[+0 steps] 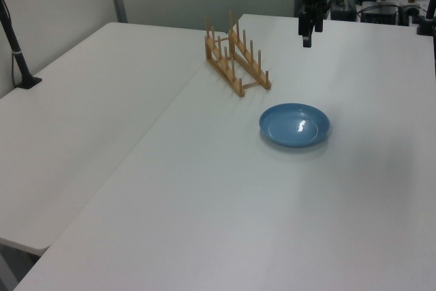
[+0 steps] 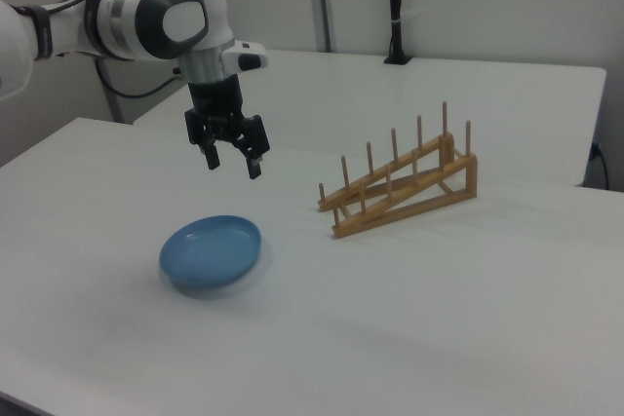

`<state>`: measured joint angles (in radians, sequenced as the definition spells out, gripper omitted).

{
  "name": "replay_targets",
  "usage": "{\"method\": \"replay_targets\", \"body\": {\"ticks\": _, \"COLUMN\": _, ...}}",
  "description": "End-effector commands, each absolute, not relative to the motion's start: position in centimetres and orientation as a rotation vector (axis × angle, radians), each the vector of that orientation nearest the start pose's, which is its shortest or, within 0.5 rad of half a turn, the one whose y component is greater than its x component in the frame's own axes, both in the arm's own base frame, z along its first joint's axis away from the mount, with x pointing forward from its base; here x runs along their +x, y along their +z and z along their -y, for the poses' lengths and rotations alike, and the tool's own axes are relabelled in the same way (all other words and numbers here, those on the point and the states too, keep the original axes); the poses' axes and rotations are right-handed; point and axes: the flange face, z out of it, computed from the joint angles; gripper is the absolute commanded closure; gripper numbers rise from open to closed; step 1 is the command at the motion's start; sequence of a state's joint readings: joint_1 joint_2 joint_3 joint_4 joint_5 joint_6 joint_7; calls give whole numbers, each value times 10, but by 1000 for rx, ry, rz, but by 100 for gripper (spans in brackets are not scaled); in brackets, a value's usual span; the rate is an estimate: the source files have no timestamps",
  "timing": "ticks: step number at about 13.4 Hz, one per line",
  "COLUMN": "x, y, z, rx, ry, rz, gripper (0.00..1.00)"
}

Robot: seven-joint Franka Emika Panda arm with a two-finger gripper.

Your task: Place plate in plate rack

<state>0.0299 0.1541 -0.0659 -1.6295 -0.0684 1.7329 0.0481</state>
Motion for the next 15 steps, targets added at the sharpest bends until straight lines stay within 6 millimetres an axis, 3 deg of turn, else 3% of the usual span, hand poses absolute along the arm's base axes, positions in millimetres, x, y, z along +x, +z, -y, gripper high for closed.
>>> {"method": "replay_targets", "body": {"ticks": 1, "x": 604, "y": 522, "z": 24, "rx": -3232, "ry": 62, "rz": -119, "gripper": 0}}
{"method": "replay_targets", "body": {"ticks": 6, "x": 604, "y": 527, "z": 32, "rx": -3236, "ry": 43, "rz": -138, "gripper": 0}}
{"method": "replay_targets", "body": {"ticks": 15, "x": 605, "y": 523, "z": 31, "rx": -3239, "ry": 54, "rz": -114, "gripper": 0}}
